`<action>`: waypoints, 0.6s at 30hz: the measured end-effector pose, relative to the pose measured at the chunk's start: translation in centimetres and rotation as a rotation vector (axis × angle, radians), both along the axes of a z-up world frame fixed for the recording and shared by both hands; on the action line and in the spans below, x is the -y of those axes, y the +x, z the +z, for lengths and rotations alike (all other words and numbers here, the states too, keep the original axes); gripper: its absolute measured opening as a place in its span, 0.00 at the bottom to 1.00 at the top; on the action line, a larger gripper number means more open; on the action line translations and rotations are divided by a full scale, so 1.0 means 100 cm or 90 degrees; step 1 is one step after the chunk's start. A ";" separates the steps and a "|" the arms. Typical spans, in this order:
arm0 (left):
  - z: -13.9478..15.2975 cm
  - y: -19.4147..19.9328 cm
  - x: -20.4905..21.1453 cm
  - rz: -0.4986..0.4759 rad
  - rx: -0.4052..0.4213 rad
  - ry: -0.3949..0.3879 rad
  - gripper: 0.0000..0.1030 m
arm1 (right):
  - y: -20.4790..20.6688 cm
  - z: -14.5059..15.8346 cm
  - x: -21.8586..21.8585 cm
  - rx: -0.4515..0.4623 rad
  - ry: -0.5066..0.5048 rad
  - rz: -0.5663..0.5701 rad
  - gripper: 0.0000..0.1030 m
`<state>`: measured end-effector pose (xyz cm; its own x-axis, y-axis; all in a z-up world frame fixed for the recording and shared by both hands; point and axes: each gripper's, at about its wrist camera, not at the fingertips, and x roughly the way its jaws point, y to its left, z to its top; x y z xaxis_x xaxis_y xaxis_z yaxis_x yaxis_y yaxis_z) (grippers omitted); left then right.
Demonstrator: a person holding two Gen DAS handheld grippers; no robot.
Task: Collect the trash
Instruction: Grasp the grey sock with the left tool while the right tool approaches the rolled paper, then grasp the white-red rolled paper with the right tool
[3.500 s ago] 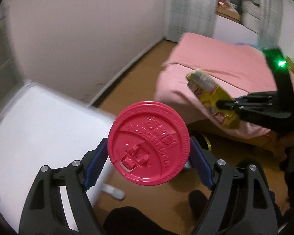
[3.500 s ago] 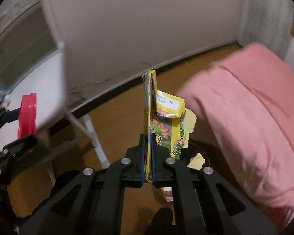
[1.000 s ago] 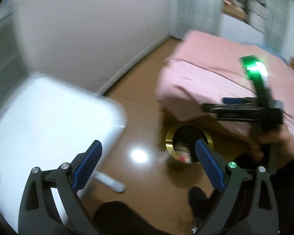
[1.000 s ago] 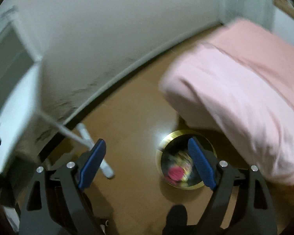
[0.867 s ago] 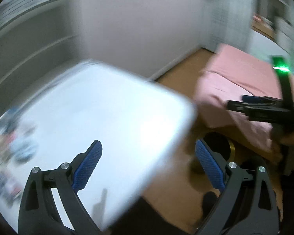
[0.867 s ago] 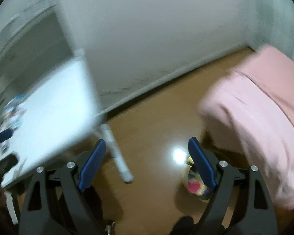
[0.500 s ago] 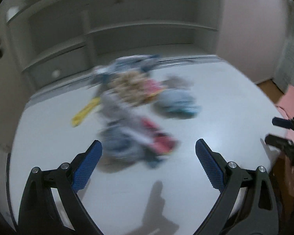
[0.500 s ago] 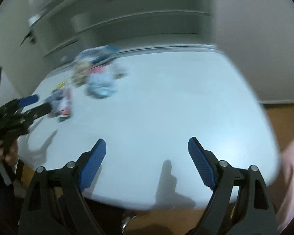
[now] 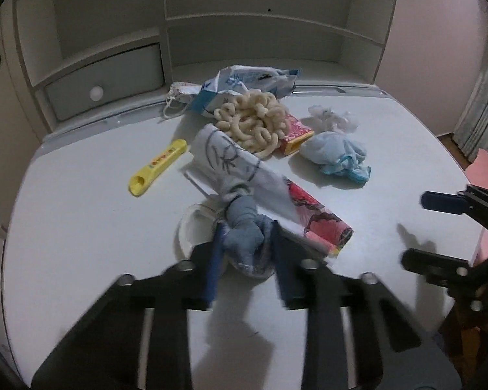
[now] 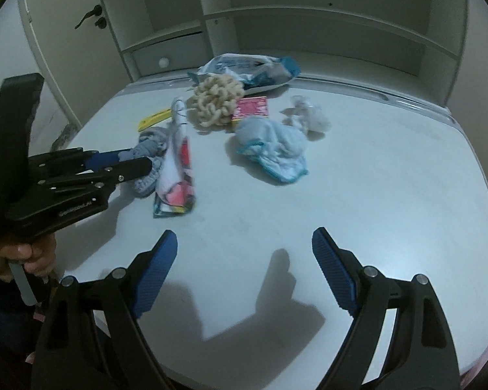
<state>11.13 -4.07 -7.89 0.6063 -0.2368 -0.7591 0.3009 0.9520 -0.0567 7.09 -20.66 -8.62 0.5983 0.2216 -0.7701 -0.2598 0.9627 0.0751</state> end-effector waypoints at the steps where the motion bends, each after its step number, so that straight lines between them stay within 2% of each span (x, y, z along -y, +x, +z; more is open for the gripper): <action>1: 0.002 -0.002 -0.002 -0.002 0.001 -0.008 0.19 | 0.004 0.000 -0.005 -0.002 -0.001 0.007 0.79; 3: 0.008 -0.007 -0.012 0.001 0.003 -0.025 0.17 | 0.011 -0.002 -0.017 -0.007 -0.004 0.027 0.78; 8: 0.021 -0.025 -0.041 0.024 0.023 -0.025 0.16 | 0.029 -0.008 -0.052 -0.021 -0.026 0.071 0.76; 15: 0.018 -0.040 -0.081 0.073 0.016 -0.036 0.16 | 0.058 -0.020 -0.093 -0.011 -0.122 0.084 0.72; 18: 0.014 -0.042 -0.088 0.082 0.009 -0.039 0.16 | 0.064 -0.022 -0.099 -0.015 -0.121 0.088 0.58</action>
<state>6.94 4.76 -6.46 0.6450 -0.2020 -0.7370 0.1768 0.9777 -0.1132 13.50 -10.75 -10.81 0.5538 0.1499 -0.8191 -0.3908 0.9154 -0.0968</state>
